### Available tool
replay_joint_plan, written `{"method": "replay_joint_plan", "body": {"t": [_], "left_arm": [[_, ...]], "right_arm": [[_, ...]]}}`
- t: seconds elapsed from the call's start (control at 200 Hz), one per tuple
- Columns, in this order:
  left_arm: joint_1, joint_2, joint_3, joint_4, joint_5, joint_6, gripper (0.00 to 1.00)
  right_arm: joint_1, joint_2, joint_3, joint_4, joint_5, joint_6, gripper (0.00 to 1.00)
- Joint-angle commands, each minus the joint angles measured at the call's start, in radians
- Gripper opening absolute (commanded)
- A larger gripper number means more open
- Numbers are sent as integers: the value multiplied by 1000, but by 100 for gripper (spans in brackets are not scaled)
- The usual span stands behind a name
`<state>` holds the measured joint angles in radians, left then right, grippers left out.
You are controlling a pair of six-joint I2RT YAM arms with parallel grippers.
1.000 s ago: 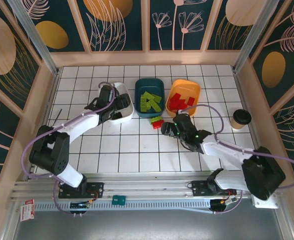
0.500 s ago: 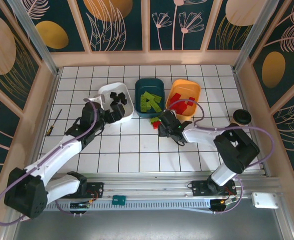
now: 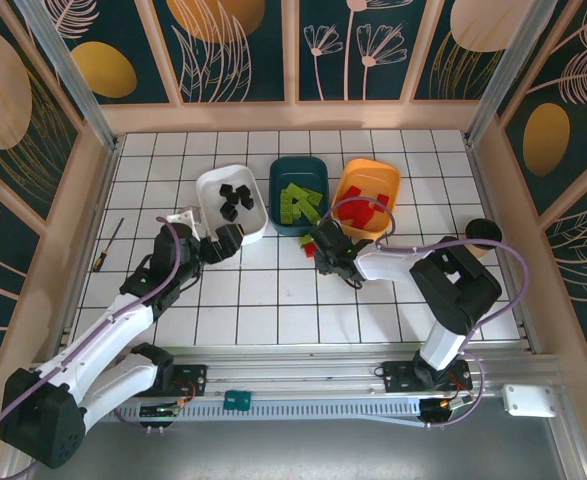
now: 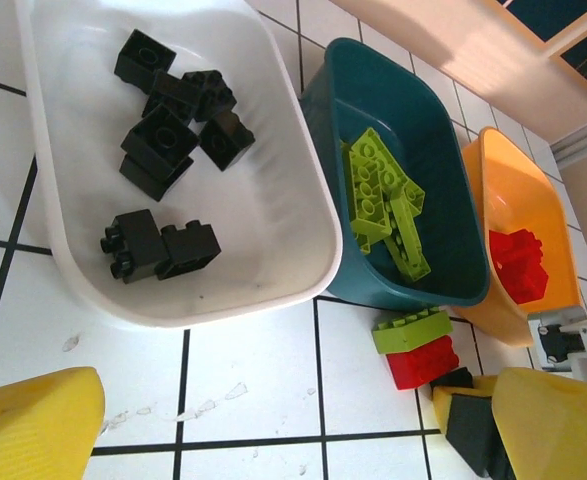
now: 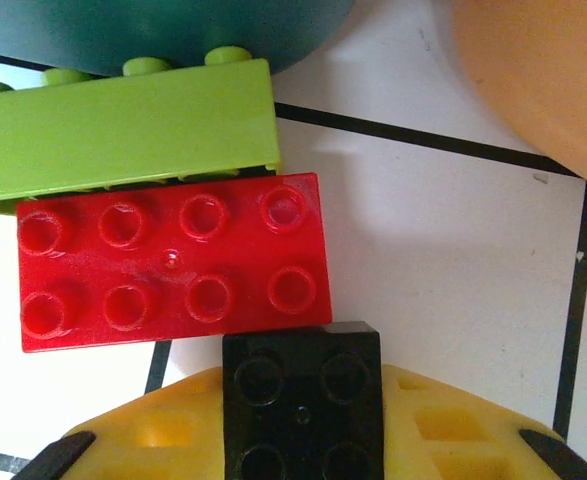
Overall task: Sort the legos into containers by color
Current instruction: Pick up the lego from the center of the table, then place the lego in the container.
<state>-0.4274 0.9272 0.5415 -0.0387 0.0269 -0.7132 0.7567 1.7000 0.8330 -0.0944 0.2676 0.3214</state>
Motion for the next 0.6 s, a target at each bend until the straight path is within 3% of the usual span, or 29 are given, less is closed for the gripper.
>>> {"method": "replay_joint_plan", "body": {"t": [0.0,0.175,0.33,0.596], "left_arm": [[-3,-33,-21,-26,12,-24,98],[-3,-112,-74,-46,-22,-32,98],[-4,-132,-113,-68,-31,-38,99],[-3,-209,-126,-120,-58,-55,98]], "right_arm": [[28,-43,-24,-20,-1,5,26],[136,-157,-16,-59,-48,30,24],[201,-162,120,-14,-136,17,23],[185,195,561,21,-168,-32,24]]}}
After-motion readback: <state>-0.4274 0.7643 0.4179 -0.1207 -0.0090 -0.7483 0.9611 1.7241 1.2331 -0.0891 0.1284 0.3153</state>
